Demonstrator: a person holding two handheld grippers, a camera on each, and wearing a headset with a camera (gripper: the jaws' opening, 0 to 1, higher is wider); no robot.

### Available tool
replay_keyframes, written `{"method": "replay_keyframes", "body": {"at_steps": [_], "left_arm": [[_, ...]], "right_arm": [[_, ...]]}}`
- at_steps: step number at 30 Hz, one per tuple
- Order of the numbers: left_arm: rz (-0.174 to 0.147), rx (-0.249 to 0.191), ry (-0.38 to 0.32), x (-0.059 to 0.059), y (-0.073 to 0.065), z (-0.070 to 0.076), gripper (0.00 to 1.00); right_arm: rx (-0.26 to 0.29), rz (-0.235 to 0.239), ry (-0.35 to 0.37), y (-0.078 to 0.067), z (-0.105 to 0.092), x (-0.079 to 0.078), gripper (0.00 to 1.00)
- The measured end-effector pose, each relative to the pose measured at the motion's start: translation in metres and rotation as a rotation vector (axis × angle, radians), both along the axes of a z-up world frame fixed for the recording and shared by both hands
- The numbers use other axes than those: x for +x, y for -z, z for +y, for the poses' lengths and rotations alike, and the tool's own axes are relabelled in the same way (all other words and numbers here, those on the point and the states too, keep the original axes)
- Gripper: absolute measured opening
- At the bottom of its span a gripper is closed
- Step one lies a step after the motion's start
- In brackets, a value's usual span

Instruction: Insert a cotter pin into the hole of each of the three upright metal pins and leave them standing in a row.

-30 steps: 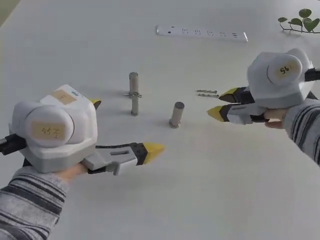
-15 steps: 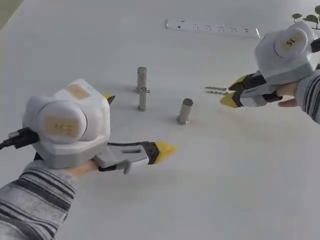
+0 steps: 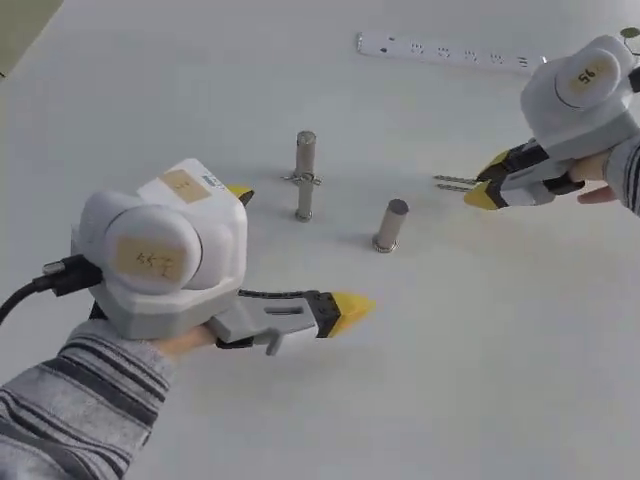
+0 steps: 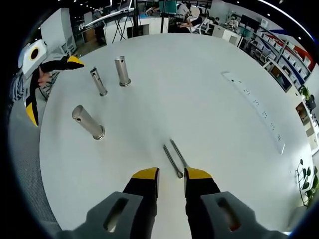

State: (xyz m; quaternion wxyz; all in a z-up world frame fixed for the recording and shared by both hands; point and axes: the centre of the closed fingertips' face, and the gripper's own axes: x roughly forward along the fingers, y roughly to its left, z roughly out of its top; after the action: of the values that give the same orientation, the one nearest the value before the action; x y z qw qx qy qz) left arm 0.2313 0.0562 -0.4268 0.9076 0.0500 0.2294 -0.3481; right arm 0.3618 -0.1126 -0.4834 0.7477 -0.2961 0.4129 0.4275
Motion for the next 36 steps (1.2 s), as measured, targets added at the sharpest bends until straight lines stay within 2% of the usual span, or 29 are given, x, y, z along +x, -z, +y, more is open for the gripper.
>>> {"method": "replay_keyframes", "body": {"at_steps": [7,11,20,29,32,36], "left_arm": [[0.006,-0.001,-0.007,0.002,0.000,0.003,0.93],[0.007,-0.001,-0.008,0.002,0.001,0.003,0.93],[0.008,-0.004,-0.008,0.003,0.001,0.003,0.92],[0.021,0.003,-0.005,0.001,0.003,0.004,0.88],[0.031,-0.011,-0.002,0.001,0.003,0.004,0.86],[0.029,-0.019,-0.006,0.002,0.003,0.005,0.84]], "right_arm": [[-0.019,0.017,-0.016,0.003,0.001,0.003,0.11],[-0.067,0.037,-0.050,0.010,-0.005,0.000,0.09],[-0.057,0.069,-0.055,0.009,-0.002,-0.007,0.02],[-0.069,0.063,-0.060,0.010,0.000,-0.007,0.00],[-0.067,0.053,-0.083,0.010,0.000,-0.008,0.00],[-0.061,0.041,-0.080,0.010,-0.002,-0.008,0.00]]}}
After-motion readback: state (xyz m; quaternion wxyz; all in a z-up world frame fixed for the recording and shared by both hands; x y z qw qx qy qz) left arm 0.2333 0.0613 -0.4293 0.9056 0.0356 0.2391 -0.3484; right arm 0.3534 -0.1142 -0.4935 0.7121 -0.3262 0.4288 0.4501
